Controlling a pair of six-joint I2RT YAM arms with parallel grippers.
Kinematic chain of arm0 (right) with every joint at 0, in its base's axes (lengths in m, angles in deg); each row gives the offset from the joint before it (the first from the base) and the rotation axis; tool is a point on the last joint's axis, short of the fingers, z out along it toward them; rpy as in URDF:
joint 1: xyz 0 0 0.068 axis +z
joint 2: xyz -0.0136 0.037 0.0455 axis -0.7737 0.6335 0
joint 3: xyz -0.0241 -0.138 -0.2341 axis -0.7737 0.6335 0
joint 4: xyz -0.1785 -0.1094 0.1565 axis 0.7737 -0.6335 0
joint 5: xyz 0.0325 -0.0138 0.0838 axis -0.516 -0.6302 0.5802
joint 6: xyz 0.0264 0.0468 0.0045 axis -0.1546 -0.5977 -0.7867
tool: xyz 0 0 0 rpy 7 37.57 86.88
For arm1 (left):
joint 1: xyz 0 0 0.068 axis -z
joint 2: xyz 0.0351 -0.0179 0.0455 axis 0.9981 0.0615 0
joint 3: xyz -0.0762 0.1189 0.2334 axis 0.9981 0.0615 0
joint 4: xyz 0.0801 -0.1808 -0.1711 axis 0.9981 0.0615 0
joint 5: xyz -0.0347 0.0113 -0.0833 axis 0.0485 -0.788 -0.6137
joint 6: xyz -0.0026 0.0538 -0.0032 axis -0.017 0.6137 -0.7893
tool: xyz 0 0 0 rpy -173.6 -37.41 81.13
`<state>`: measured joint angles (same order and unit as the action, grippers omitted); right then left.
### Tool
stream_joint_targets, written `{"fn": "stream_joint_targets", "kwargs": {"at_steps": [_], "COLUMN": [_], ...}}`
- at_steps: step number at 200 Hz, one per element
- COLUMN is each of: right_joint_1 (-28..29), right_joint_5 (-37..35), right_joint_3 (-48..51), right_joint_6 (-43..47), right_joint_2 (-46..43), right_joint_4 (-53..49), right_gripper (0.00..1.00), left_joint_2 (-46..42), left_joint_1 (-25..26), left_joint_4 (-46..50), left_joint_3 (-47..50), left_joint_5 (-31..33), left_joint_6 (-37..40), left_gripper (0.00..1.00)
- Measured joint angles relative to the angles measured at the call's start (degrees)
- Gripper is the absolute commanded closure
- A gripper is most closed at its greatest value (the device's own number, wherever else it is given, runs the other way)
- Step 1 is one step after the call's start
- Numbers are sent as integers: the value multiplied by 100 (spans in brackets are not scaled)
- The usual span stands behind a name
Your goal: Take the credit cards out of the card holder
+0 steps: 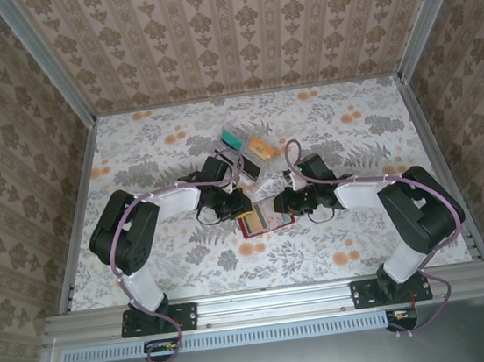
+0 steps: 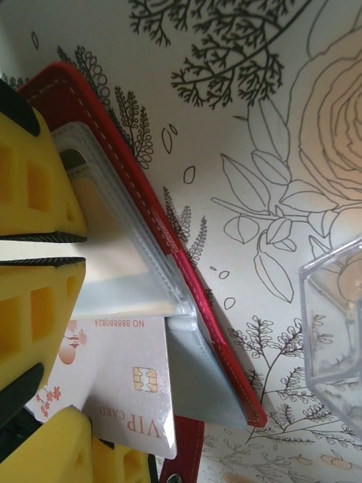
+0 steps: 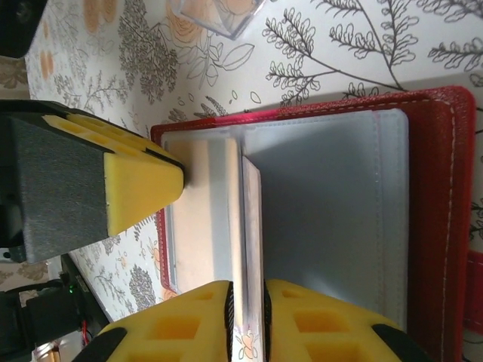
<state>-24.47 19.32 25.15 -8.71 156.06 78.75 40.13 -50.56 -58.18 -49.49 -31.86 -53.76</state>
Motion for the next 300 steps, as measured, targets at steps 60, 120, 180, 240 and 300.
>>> {"fn": "stream_joint_targets", "kwargs": {"at_steps": [60, 120, 180, 240, 300], "right_joint_1": [22, 103, 693, 942, 940], "right_joint_5": [-361, -984, -1499, -2114, -2533], "right_joint_3": [-155, -1058, -2889, -4747, -6210], "right_joint_6": [400, 1287, 2028, 2712, 3460], "right_joint_2": [-295, -1067, -98, 1499, 2717], "right_joint_4": [-645, -1615, -2140, -2367, -2409], "right_gripper": [100, 100, 100, 100, 100], "left_joint_2": [-254, -1419, -1993, -2688, -2736], "left_joint_1": [-68, -667, -1539, -2135, -2288], "left_joint_4": [125, 828, 1360, 1593, 1727], "left_joint_3": [0, -284, -297, 103, 175], "left_joint_5": [164, 1397, 2555, 2787, 2498], "left_joint_6": [11, 385, 695, 822, 909], "left_gripper": [69, 35, 4, 0, 0]}}
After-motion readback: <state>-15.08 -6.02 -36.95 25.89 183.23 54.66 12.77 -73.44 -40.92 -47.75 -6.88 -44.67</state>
